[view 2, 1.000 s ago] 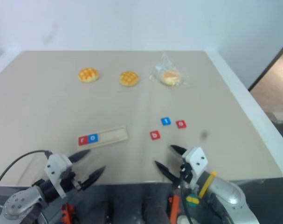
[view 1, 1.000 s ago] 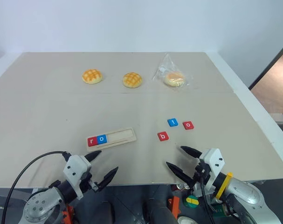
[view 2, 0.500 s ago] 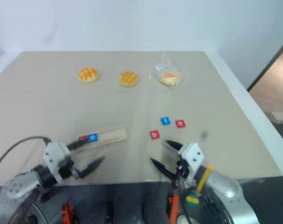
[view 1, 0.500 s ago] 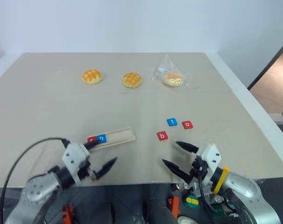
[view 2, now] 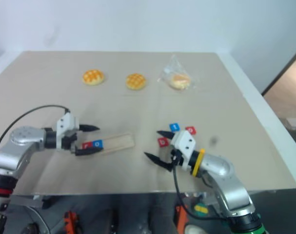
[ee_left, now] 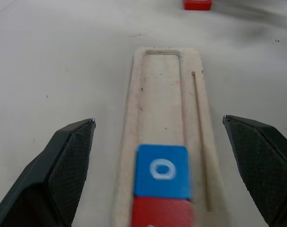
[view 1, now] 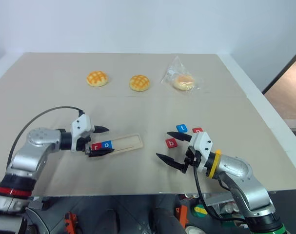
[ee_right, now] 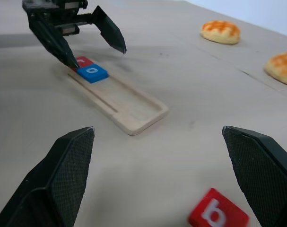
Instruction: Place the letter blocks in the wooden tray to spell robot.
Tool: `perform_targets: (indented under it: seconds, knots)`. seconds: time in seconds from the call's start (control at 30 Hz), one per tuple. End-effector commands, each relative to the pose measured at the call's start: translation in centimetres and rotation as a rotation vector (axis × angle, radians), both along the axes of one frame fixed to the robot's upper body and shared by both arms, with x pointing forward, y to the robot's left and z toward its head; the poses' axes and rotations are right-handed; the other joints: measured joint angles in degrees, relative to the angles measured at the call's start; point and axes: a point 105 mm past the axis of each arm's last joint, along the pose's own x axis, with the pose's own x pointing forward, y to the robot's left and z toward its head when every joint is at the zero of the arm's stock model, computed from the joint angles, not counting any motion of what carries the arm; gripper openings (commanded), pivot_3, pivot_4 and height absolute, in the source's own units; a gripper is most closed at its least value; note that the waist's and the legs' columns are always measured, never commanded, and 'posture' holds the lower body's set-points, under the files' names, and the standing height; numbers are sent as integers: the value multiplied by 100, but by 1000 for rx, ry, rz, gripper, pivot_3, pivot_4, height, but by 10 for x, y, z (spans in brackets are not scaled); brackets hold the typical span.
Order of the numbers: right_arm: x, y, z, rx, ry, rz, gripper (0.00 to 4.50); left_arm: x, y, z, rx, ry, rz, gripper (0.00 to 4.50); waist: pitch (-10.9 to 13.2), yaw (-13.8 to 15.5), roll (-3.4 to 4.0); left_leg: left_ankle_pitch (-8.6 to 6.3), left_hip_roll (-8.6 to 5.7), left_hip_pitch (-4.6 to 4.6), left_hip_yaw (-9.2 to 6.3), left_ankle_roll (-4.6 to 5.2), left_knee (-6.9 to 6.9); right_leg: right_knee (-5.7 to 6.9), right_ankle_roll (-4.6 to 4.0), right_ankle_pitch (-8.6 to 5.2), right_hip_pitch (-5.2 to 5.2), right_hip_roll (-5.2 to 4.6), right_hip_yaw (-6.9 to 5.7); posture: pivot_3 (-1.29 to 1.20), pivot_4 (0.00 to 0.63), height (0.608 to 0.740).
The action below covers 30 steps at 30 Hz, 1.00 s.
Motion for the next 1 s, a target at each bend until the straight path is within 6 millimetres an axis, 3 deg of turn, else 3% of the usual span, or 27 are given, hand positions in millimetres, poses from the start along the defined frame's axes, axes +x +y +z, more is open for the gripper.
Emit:
perform_targets:
  seconds: [0.03, 0.3, 0.57, 0.77, 0.8, 0.87, 0.9, 1.0]
  knots:
    - [-1, 0, 9, 4, -55, -1, 4488, 2, -1, 1, 13, 38, -54, 4500, 0, 0, 0, -2, 1, 0, -2, 3, -1, 2, -3, -2, 0, 1, -1, 0, 150, 740]
    - [-8, 0, 6, 14, -54, -35, 4488, 7, -12, -12, 86, 36, -122, 4500, 0, 15, 1, -2, 1, -2, -21, 5, 8, 6, -8, -6, 7, 1, -16, 0, 150, 740]
    - [-8, -1, 6, 20, -50, -50, 4488, 12, -5, -34, 157, 15, -75, 4500, -1, 16, 2, 1, 1, 8, -24, 3, 15, 14, -10, 1, 15, 2, -18, 0, 150, 740]
    - [-5, 0, 6, 14, -50, -42, 4488, 5, -4, -48, 157, 78, -70, 4500, -7, 12, 7, 12, 1, 19, -23, 10, 17, 14, -7, 16, 26, 3, -16, 0, 150, 740]
    - [-4, 0, 7, 13, -51, -41, 4500, 4, -4, -50, 149, 94, -68, 3986, -7, 12, 7, 16, 1, 24, -20, 12, 17, 15, -5, 21, 29, 3, -14, 0, 150, 740]
    - [-3, 1, 7, 9, -54, -37, 4500, 7, -1, -51, 157, 83, -51, 3779, -9, 5, 10, 17, 3, 26, -19, 14, 17, 15, -7, 23, 29, 5, -13, 0, 150, 740]
    - [-2, 1, 8, 9, -55, -37, 4500, 7, -1, -50, 169, 76, -66, 3329, -10, 6, 11, 17, 3, 25, -19, 14, 16, 15, -7, 22, 29, 5, -13, 0, 150, 740]
    - [-1, 0, 7, 8, -54, -36, 4500, 5, -11, -45, 202, 25, -151, 3270, -10, 8, 11, 17, 3, 25, -20, 14, 16, 15, -7, 22, 28, 6, -14, 0, 150, 740]
